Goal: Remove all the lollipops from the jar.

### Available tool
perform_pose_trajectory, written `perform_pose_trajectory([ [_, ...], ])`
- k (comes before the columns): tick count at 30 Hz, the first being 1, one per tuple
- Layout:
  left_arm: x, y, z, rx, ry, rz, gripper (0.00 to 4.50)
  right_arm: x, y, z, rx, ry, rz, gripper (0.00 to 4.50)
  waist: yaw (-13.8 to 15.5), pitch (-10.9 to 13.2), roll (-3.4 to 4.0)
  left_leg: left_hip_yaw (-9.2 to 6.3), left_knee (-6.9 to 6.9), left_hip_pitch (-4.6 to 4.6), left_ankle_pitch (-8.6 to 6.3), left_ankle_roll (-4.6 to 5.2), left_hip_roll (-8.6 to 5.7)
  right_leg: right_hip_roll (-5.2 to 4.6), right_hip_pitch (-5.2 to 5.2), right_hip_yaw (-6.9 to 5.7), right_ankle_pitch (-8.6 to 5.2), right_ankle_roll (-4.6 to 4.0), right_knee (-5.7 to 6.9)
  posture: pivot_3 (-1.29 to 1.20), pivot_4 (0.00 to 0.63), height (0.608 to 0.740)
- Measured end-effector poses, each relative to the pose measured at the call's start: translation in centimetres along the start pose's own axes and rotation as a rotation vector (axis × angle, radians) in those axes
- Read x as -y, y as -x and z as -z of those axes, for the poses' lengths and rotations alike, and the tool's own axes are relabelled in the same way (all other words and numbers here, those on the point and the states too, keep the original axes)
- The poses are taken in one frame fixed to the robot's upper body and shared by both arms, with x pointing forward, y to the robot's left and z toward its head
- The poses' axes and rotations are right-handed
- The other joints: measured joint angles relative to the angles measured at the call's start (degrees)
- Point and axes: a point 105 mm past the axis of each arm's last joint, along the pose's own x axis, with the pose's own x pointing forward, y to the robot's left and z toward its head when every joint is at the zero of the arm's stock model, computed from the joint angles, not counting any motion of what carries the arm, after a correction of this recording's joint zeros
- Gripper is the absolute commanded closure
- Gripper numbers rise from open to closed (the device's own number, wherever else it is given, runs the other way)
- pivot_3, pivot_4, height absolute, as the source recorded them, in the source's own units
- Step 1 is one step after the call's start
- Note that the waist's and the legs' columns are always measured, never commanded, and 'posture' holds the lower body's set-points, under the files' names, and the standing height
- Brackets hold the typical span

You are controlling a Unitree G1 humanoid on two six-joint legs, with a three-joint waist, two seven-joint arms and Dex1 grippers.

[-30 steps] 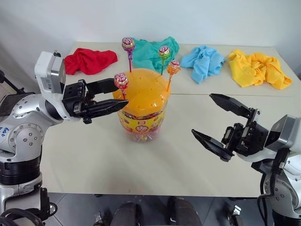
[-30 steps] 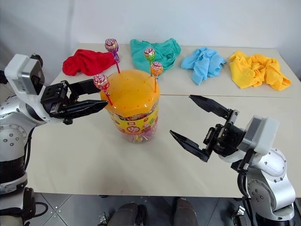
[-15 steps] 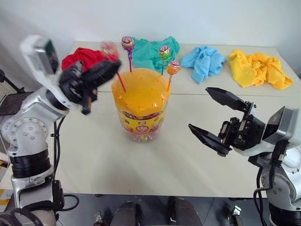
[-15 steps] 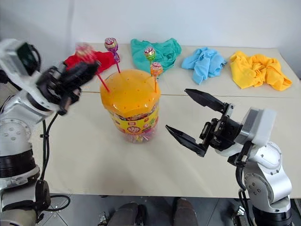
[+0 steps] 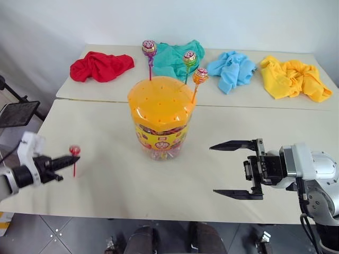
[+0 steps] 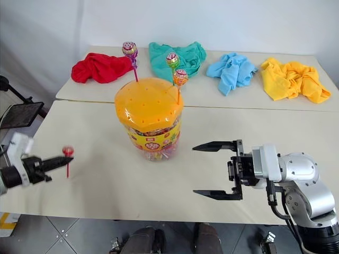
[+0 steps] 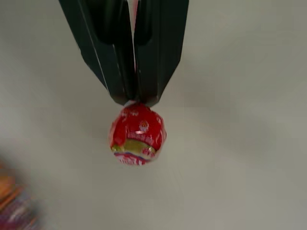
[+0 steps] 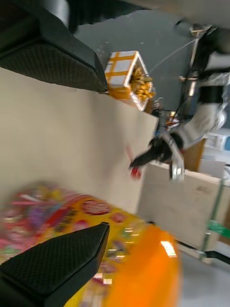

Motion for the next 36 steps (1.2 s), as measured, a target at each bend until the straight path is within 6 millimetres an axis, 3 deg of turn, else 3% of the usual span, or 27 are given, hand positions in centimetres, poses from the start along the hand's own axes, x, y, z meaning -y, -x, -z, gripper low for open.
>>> perform_pose_trajectory([
  [4, 0.0, -0.1, 0.9, -0.069, -0.037, -0.036, 3.39, 0.1, 0.1, 0.0, -0.006, 0.009, 0.012, 0.00, 0.08, 0.02, 0.06, 0.06, -0.06, 0.01, -0.02, -0.14, 0.07, 0.01, -0.14, 0.14, -0.07, -0.12, 0.13, 0.00, 0.150, 0.740],
  [9, -0.7, -0.2, -0.3, -0.039, -0.098, -0.044, 1.90, 0.5, 0.6, -0.2, -0.007, 0.008, 0.087, 0.00, 0.15, 0.02, 0.08, 0.19, -0.07, 0.11, 0.04, -0.27, 0.17, 0.07, -0.25, 0.06, -0.16, -0.29, 0.45, 0.00, 0.150, 0.740],
  [12, -0.8, 1.4, -2.7, 0.027, -0.168, 0.019, 1.90, 0.6, 1.2, -0.5, 0.002, -0.001, 0.175, 0.00, 0.16, 0.03, -0.02, 0.30, -0.06, 0.10, 0.01, -0.32, 0.19, 0.07, -0.31, -0.10, -0.17, -0.33, 0.49, 0.00, 0.150, 0.740],
  [15, 0.3, 3.2, -6.6, 0.097, -0.269, 0.124, 1.90, 1.6, 2.3, -1.3, 0.019, 0.012, 0.318, 0.00, 0.25, 0.03, -0.03, 0.39, -0.03, 0.11, -0.14, -0.45, 0.12, 0.04, -0.32, -0.08, -0.16, -0.32, 0.47, 0.00, 0.150, 0.740],
  [18, 2.5, 3.6, -10.9, 0.255, -0.366, 0.242, 1.90, 2.7, 3.5, -2.3, 0.063, 0.023, 0.468, 0.00, 0.52, 0.04, 0.01, 0.40, -0.03, 0.12, -0.13, -0.42, 0.02, 0.06, -0.30, -0.08, -0.14, -0.28, 0.52, 0.00, 0.150, 0.740],
  [21, 6.2, 1.8, -14.2, 0.440, -0.399, 0.446, 1.90, 3.4, 4.2, -3.0, 0.102, 0.026, 0.573, 0.00, 0.67, 0.04, 0.00, 0.40, 0.02, 0.09, 0.08, -0.05, -0.06, 0.16, -0.24, -0.13, -0.08, -0.17, 0.84, 0.00, 0.150, 0.740],
  [25, 12.8, -2.0, -18.4, 0.623, -0.431, 0.704, 1.90, 4.8, 4.9, -4.6, 0.194, 0.055, 0.700, 0.00, 0.56, 0.09, -0.27, 0.48, 0.13, 0.05, 0.21, 0.16, -0.23, 0.19, -0.22, -0.01, 0.04, 0.05, 0.86, 0.00, 0.150, 0.740],
  [30, 17.2, -4.2, -20.7, 0.657, -0.480, 0.831, 1.90, 5.2, 5.2, -5.6, 0.236, 0.073, 0.769, 0.00, -0.46, 0.09, -0.29, 0.76, 0.07, 0.11, 0.19, 0.18, -0.22, 0.45, -0.27, 0.12, 0.04, 0.06, 0.69, 0.00, 0.150, 0.740],
  [33, 17.3, -5.0, -20.8, 0.648, -0.466, 0.848, 1.90, 4.8, 4.8, -5.8, 0.228, 0.082, 0.767, 0.00, -0.94, 0.09, -0.29, 0.75, 0.06, 0.12, 0.19, 0.15, -0.14, 0.65, -0.27, 0.19, 0.04, 0.05, 0.67, 0.00, 0.150, 0.740],
  [36, 17.1, -5.4, -20.8, 0.635, -0.448, 0.857, 2.52, 4.8, 4.8, -5.8, 0.221, 0.082, 0.780, 0.00, -1.01, 0.10, -0.31, 0.76, 0.13, 0.13, 0.20, 0.13, -0.03, 0.69, -0.27, 0.36, 0.04, 0.04, 0.68, 0.00, 0.150, 0.740],
])
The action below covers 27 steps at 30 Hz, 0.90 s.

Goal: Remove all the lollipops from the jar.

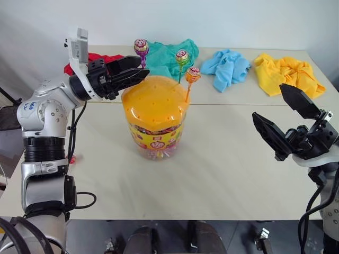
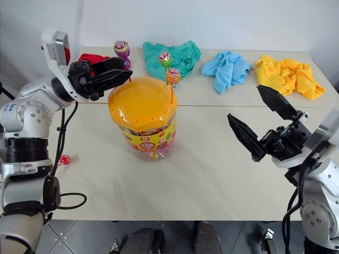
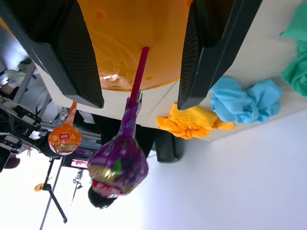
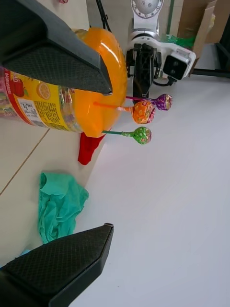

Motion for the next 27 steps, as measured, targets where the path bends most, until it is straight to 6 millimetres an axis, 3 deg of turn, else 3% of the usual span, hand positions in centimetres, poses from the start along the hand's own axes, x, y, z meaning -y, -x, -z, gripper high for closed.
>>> perform_pose_trajectory([
  [6, -0.4, -0.3, -0.4, 0.015, 0.005, 0.011, 4.42, -0.4, -0.4, 0.1, 0.004, -0.007, -0.001, 0.00, 0.16, 0.00, 0.00, 0.01, 0.03, 0.00, 0.00, 0.02, 0.06, -0.04, 0.00, 0.12, 0.00, 0.00, -0.01, 0.00, 0.150, 0.740],
  [13, -0.3, -0.7, -0.6, 0.070, -0.003, 0.021, 4.47, -0.6, -1.1, -0.2, 0.025, 0.006, -0.032, 0.00, 0.38, 0.01, -0.03, 0.01, 0.04, -0.01, 0.00, 0.03, 0.06, -0.04, 0.01, 0.11, 0.00, 0.01, -0.01, 0.00, 0.150, 0.740],
  [17, -1.0, 0.8, -2.3, 0.168, 0.005, -0.040, 4.47, -1.7, -1.9, 0.0, 0.023, -0.001, -0.148, 0.00, 0.09, 0.02, -0.04, 0.00, 0.04, 0.00, 0.00, 0.04, 0.08, -0.04, 0.00, 0.11, 0.00, 0.01, 0.00, 0.00, 0.150, 0.740],
  [19, -2.4, 2.6, -2.5, 0.190, 0.024, -0.145, 4.47, -2.6, -2.2, 0.5, -0.010, 0.002, -0.254, 0.00, -0.20, 0.03, -0.04, 0.03, 0.03, 0.03, 0.00, 0.04, 0.08, -0.02, 0.00, 0.12, 0.00, 0.01, 0.01, 0.00, 0.150, 0.740],
  [21, -4.4, 6.8, -1.5, 0.135, 0.032, -0.360, 4.47, -3.6, -2.3, 0.9, -0.058, 0.016, -0.411, 0.00, -0.81, 0.03, -0.04, 0.19, -0.10, 0.21, -0.01, 0.05, 0.11, -0.01, 0.00, 0.22, 0.00, 0.01, 0.05, 0.00, 0.150, 0.740],
  [23, -5.3, 11.4, 0.8, 0.014, 0.056, -0.552, 4.47, -3.5, -2.1, 1.2, -0.083, 0.017, -0.496, 0.00, -1.49, 0.04, -0.07, 0.15, -0.12, 0.20, -0.02, 0.05, 0.17, 0.00, -0.01, 0.16, 0.00, 0.01, 0.05, 0.00, 0.150, 0.740],
  [24, -5.1, 13.6, 2.7, -0.102, 0.068, -0.621, 4.47, -3.6, -2.0, 1.5, -0.091, 0.009, -0.533, 0.00, -1.56, 0.06, -0.11, 0.14, -0.12, 0.18, -0.04, 0.03, 0.18, 0.01, -0.03, 0.14, 0.00, 0.01, 0.05, 0.00, 0.150, 0.740],
  [26, -4.1, 16.1, 6.0, -0.303, 0.109, -0.667, 4.47, -4.0, -1.7, 2.2, -0.113, -0.008, -0.589, 0.00, -1.46, 0.09, -0.17, 0.14, -0.11, 0.12, -0.10, 0.03, 0.19, -0.02, -0.06, 0.14, 0.00, 0.01, 0.04, 0.00, 0.150, 0.740],
  [27, -1.8, 17.6, 8.2, -0.475, 0.142, -0.644, 4.47, -4.5, -1.6, 2.8, -0.130, -0.023, -0.645, 0.00, -1.45, 0.13, -0.25, 0.14, -0.10, 0.05, -0.15, 0.04, 0.19, -0.06, -0.12, 0.15, 0.00, 0.01, 0.02, 0.00, 0.150, 0.740],
])
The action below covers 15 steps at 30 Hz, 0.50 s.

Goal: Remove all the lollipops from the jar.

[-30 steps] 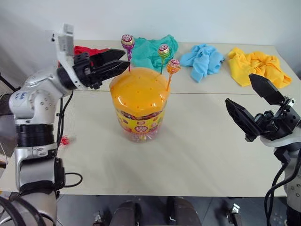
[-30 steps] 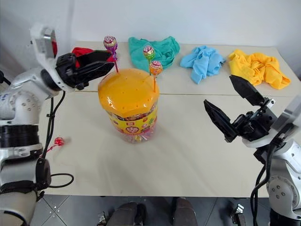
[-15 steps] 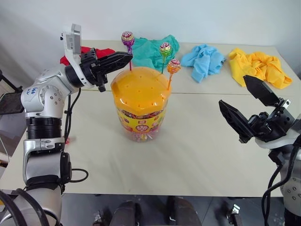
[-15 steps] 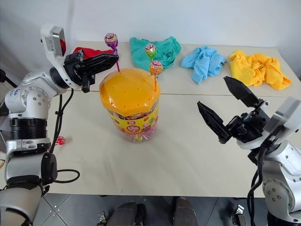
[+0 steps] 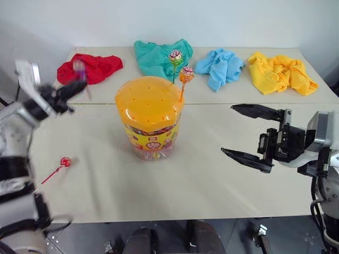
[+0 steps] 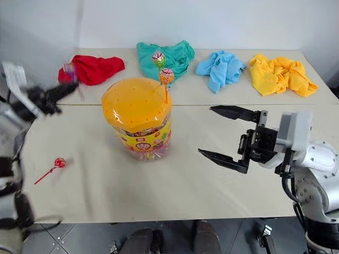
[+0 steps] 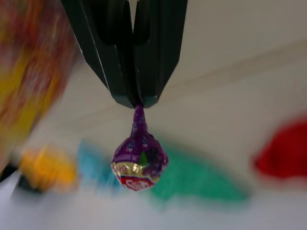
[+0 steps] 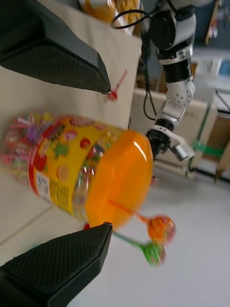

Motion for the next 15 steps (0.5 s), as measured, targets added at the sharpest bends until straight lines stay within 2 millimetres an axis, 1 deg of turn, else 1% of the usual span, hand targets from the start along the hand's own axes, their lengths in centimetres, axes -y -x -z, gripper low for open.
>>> perform_pose_trajectory([
  [2, 1.9, 1.2, 4.0, -0.198, 0.021, 0.051, 4.47, -0.6, 0.2, 1.0, -0.031, -0.020, -0.047, 0.00, 0.38, 0.01, -0.04, -0.09, 0.05, -0.01, -0.14, 0.09, -0.07, -0.15, 0.00, -0.01, 0.00, -0.01, 0.08, 0.00, 0.150, 0.740],
  [3, 2.9, 1.5, 5.0, -0.248, 0.024, 0.072, 4.47, -0.8, 0.2, 1.5, -0.043, -0.034, -0.063, 0.00, 0.88, 0.02, -0.06, -0.10, 0.08, -0.03, -0.16, 0.10, -0.11, -0.29, 0.00, 0.01, -0.01, -0.01, 0.02, 0.00, 0.150, 0.740],
  [5, 4.2, 1.7, 6.0, -0.303, 0.016, 0.096, 4.47, -1.0, 0.3, 2.0, -0.058, -0.042, -0.082, 0.00, 1.68, 0.02, -0.06, -0.17, 0.12, -0.11, -0.18, 0.12, -0.16, -0.51, 0.03, 0.10, -0.01, -0.01, -0.09, 0.00, 0.150, 0.740],
  [8, 5.6, 2.0, 6.2, -0.335, -0.013, 0.096, 4.47, -1.4, 0.7, 2.9, -0.079, -0.068, -0.093, 0.00, 2.27, 0.02, -0.06, -0.23, 0.13, -0.10, -0.21, 0.07, -0.15, -0.66, 0.14, 0.16, -0.01, -0.01, -0.26, 0.00, 0.150, 0.740],
  [11, 5.9, 2.0, 6.3, -0.346, -0.014, 0.080, 3.82, -1.5, 1.1, 3.8, -0.104, -0.090, -0.085, 0.00, 2.25, 0.06, 0.00, -0.21, 0.12, -0.06, -0.18, -0.01, -0.11, -0.63, 0.10, 0.15, -0.01, -0.02, -0.17, 0.00, 0.150, 0.740],
  [15, 5.8, 2.1, 6.5, -0.351, -0.008, 0.070, 2.60, -1.2, 1.1, 4.0, -0.104, -0.091, -0.055, 0.00, 2.03, 0.07, 0.02, -0.15, 0.09, 0.03, -0.16, -0.07, -0.06, -0.57, 0.07, -0.02, -0.04, -0.08, 0.01, 0.00, 0.150, 0.740],
])
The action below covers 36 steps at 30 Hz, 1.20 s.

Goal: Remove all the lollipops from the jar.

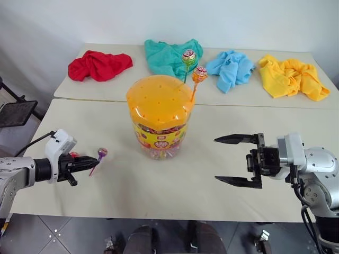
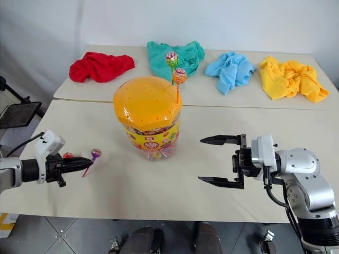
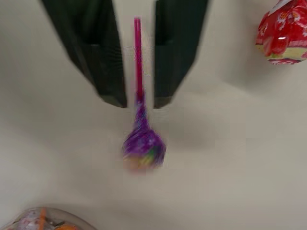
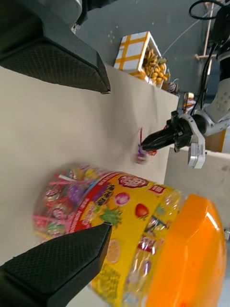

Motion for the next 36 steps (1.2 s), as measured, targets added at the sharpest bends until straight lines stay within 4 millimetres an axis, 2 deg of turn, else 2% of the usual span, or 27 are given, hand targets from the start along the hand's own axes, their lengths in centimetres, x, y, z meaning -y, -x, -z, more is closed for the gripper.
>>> perform_pose_trajectory([
  [4, -0.5, 0.4, -0.7, 0.064, -0.098, 0.017, 1.30, 1.9, -0.5, -0.9, 0.073, -0.121, 0.137, 0.00, -0.72, 0.01, 0.02, 0.14, -0.01, 0.01, 0.00, -0.01, 0.01, -0.06, -0.08, -0.03, 0.00, -0.01, 0.01, 0.00, 0.150, 0.740],
  [6, -0.7, 0.6, -2.0, 0.209, -0.119, 0.034, 0.77, 3.4, -0.9, -2.2, 0.145, -0.132, 0.220, 0.00, -0.85, 0.02, 0.07, 0.19, -0.03, 0.02, -0.01, -0.02, 0.03, -0.08, -0.14, -0.02, 0.00, -0.02, 0.00, 0.00, 0.150, 0.740],
  [8, -0.2, 1.2, -4.1, 0.409, -0.104, 0.112, 0.77, 5.1, -1.8, -3.5, 0.212, -0.138, 0.284, 0.00, -0.81, 0.02, 0.05, 0.18, -0.02, -0.02, 0.00, -0.04, 0.07, -0.06, -0.19, -0.02, 0.01, -0.03, 0.09, 0.00, 0.150, 0.740],
  [10, 1.0, 2.2, -5.7, 0.507, -0.086, 0.219, 0.77, 6.4, -2.5, -4.6, 0.227, -0.126, 0.324, 0.00, -0.85, 0.01, 0.03, 0.22, -0.02, -0.11, 0.01, -0.05, 0.07, -0.05, -0.33, -0.02, 0.01, -0.04, 0.19, 0.00, 0.150, 0.740],
  [12, 1.6, 3.6, -8.4, 0.674, -0.077, 0.272, 0.77, 7.5, -3.1, -5.6, 0.265, -0.117, 0.355, 0.00, -0.72, 0.01, 0.04, 0.23, -0.02, -0.12, 0.01, -0.05, 0.07, 0.04, -0.35, -0.08, 0.01, -0.04, 0.24, 0.00, 0.150, 0.740],
  [15, 2.7, 4.9, -11.3, 0.906, -0.082, 0.326, 0.77, 8.1, -4.5, -5.8, 0.285, -0.136, 0.336, 0.00, -0.75, 0.01, 0.03, 0.28, -0.01, -0.14, 0.02, 0.06, -0.10, 0.13, -0.34, -0.19, 0.03, 0.00, 0.30, 0.00, 0.150, 0.740],
  [20, 4.5, 5.2, -12.1, 0.989, -0.075, 0.419, 0.77, 8.0, -5.9, -5.3, 0.254, -0.154, 0.286, 0.00, -0.89, -0.02, -0.02, 0.44, 0.04, -0.14, -0.04, 0.19, -0.15, 0.10, -0.34, -0.27, 0.07, 0.08, 0.24, 0.00, 0.150, 0.740],
  [21, 4.9, 5.3, -12.3, 0.993, -0.079, 0.437, 0.75, 8.0, -6.2, -5.1, 0.244, -0.164, 0.270, 0.39, -0.92, -0.02, -0.02, 0.45, 0.04, -0.13, -0.04, 0.19, -0.14, 0.11, -0.34, -0.28, 0.07, 0.08, 0.25, 0.00, 0.150, 0.740],
  [22, 5.1, 5.4, -12.4, 0.995, -0.080, 0.447, 0.75, 8.0, -6.4, -5.0, 0.237, -0.167, 0.262, 0.52, -0.94, -0.02, -0.02, 0.47, 0.04, -0.13, -0.03, 0.20, -0.13, 0.11, -0.34, -0.28, 0.07, 0.08, 0.25, 0.00, 0.150, 0.740],
  [24, 5.4, 5.3, -12.5, 0.993, -0.084, 0.459, 0.75, 8.1, -6.8, -5.0, 0.238, -0.170, 0.251, 1.12, -0.92, -0.02, -0.02, 0.48, 0.06, -0.13, 0.02, 0.19, -0.11, 0.14, -0.34, -0.29, 0.07, 0.07, 0.26, 0.00, 0.150, 0.740],
  [25, 5.6, 5.2, -12.5, 0.990, -0.086, 0.463, 0.75, 8.3, -6.8, -4.9, 0.231, -0.173, 0.251, 1.55, -0.91, -0.02, -0.02, 0.48, 0.06, -0.13, 0.05, 0.18, -0.11, 0.14, -0.34, -0.29, 0.07, 0.07, 0.26, 0.00, 0.150, 0.740],
  [29, 5.7, 5.1, -12.5, 0.986, -0.087, 0.471, 0.75, 8.3, -7.1, -4.1, 0.203, -0.193, 0.241, 2.74, -0.91, -0.02, -0.02, 0.51, 0.07, -0.13, 0.08, 0.18, -0.12, 0.14, -0.34, -0.25, 0.07, 0.07, 0.26, 0.00, 0.150, 0.740],
  [34, 5.8, 5.0, -12.5, 0.984, -0.088, 0.476, 0.75, 8.2, -7.7, -4.3, 0.209, -0.203, 0.222, 4.41, -0.91, -0.02, -0.02, 0.50, 0.06, -0.13, 0.08, 0.18, -0.11, 0.14, -0.35, -0.27, 0.07, 0.07, 0.25, 0.00, 0.150, 0.740],
  [36, 5.8, 5.0, -12.5, 0.985, -0.088, 0.476, 0.75, 8.2, -7.6, -4.4, 0.220, -0.205, 0.221, 4.46, -0.93, -0.02, -0.02, 0.50, 0.06, -0.13, 0.07, 0.17, -0.11, 0.14, -0.35, -0.28, 0.07, 0.07, 0.25, 0.00, 0.150, 0.740],
])
